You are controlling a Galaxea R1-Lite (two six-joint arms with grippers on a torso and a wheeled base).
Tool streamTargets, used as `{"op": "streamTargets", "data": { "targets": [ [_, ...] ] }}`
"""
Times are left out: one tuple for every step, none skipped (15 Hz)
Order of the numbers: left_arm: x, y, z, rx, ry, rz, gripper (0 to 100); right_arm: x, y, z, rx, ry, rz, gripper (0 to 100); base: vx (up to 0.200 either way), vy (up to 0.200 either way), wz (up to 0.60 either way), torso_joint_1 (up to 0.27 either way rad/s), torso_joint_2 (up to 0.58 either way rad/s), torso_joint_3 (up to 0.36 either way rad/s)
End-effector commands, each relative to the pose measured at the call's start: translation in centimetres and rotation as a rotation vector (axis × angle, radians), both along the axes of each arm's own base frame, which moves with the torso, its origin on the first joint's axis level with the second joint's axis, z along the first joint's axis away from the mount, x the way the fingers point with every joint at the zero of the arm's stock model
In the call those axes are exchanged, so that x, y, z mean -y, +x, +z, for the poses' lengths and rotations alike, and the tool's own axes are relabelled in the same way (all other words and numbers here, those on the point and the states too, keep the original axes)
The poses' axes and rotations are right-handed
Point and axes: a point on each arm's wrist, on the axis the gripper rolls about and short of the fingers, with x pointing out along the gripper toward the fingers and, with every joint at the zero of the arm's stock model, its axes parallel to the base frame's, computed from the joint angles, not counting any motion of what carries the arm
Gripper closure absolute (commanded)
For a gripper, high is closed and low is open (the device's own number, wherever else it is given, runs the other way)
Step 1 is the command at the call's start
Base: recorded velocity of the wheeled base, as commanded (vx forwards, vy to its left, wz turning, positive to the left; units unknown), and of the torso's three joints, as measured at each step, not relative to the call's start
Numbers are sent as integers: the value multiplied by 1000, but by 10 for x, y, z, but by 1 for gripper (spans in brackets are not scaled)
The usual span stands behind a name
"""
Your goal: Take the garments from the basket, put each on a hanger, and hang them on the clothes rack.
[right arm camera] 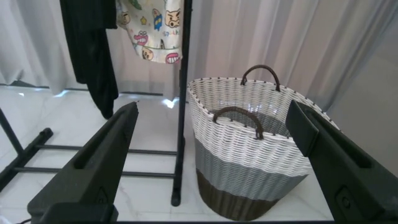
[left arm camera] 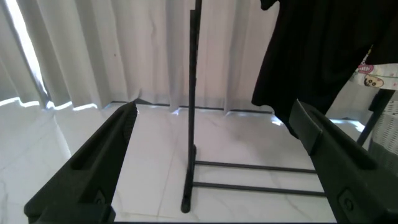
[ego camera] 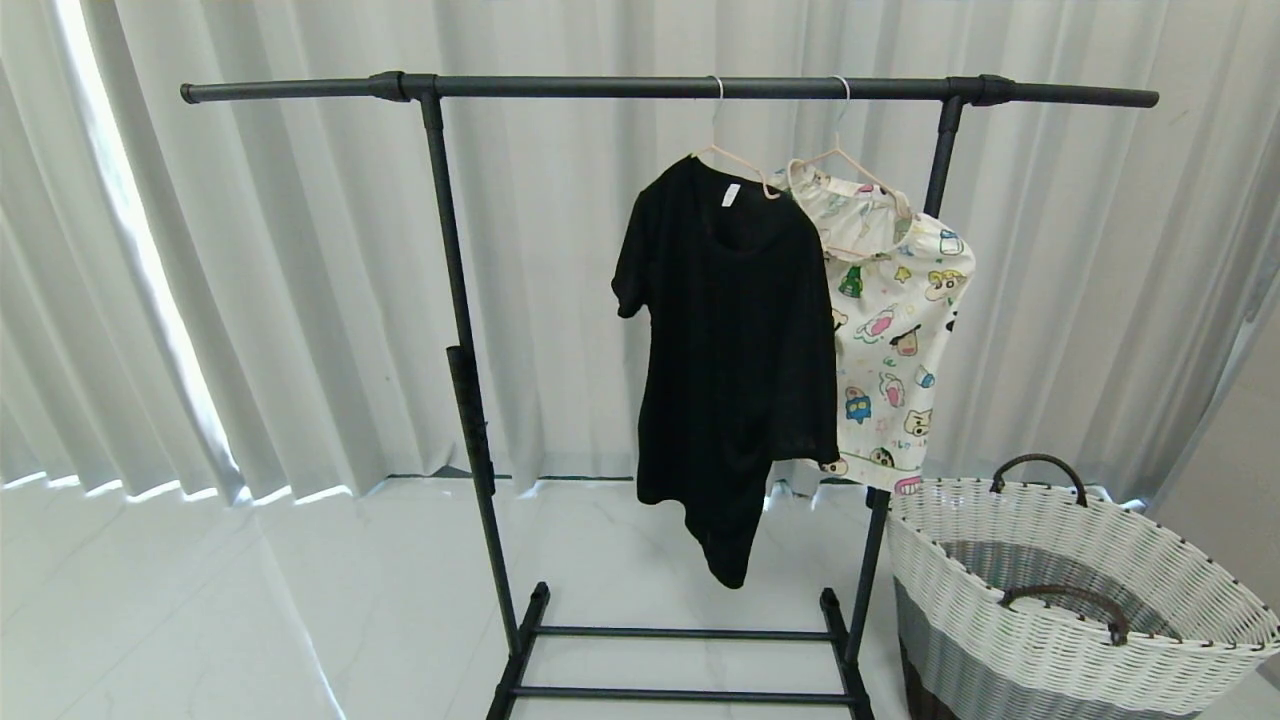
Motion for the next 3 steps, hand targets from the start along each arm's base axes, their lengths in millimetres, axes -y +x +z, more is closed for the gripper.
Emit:
{"op": "streamTargets", "data": {
  "targets": [
    [0,0,0,0,0,1,0,0,0,0,2,-12,1,0,0,0,0,0,0,0],
    [0,0,0,0,0,1,0,0,0,0,2,-18,-1,0,0,0,0,0,0,0],
    [0,0,0,0,0,0,0,0,0,0,2,-18,-1,0,0,0,0,0,0,0]
  ]
}}
